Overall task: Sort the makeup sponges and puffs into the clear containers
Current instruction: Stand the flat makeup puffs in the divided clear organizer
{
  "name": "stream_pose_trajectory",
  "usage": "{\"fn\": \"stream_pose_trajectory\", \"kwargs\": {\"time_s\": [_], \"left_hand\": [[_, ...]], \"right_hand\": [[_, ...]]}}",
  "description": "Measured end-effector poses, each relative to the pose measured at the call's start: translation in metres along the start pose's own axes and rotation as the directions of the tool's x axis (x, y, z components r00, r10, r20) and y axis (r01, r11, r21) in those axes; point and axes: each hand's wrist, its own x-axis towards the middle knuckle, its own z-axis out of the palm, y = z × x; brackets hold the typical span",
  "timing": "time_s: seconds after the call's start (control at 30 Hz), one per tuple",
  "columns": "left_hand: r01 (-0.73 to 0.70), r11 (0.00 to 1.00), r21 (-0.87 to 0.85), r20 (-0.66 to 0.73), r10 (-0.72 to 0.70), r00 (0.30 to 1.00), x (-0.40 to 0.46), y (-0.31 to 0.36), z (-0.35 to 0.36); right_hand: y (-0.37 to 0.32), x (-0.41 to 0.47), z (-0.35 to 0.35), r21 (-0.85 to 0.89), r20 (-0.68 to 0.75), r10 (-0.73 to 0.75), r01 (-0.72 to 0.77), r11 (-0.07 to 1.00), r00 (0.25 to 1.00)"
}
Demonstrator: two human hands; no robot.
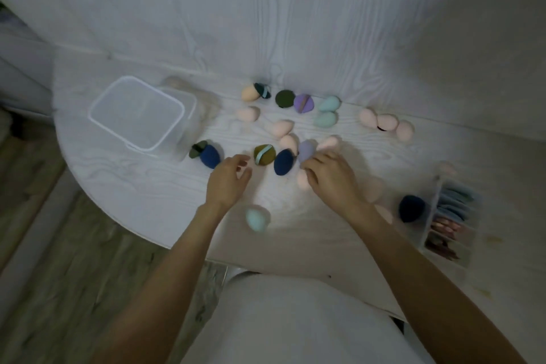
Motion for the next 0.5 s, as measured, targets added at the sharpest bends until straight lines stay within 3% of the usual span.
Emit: {"fn": "stream_pose_trajectory", "kwargs": {"time_s": [0.13,0.27,0.5], "left_hand": [[-0.068,0.997,0.034,0.046,0.067,0.997,0.040,0.000,0.010],[-0.115,0.980,0.160,0.138,0.093,0.986,0.070,-0.001,0.022],[-0.029,0.997,0.068,0.163,0.017,0.986,0.076,-0.001,0.021]], "right_hand": [[0.004,0.025,0.013,-0.106,0.044,0.220,-0.215,0.971,0.974],[0.012,0.015,0.022,-0.180,-0.021,0.280,-0.280,0.943,0.960],[0.012,0.006,0.041,-0.224,0.042,0.469,-0.449,0.865,0.882]]}}
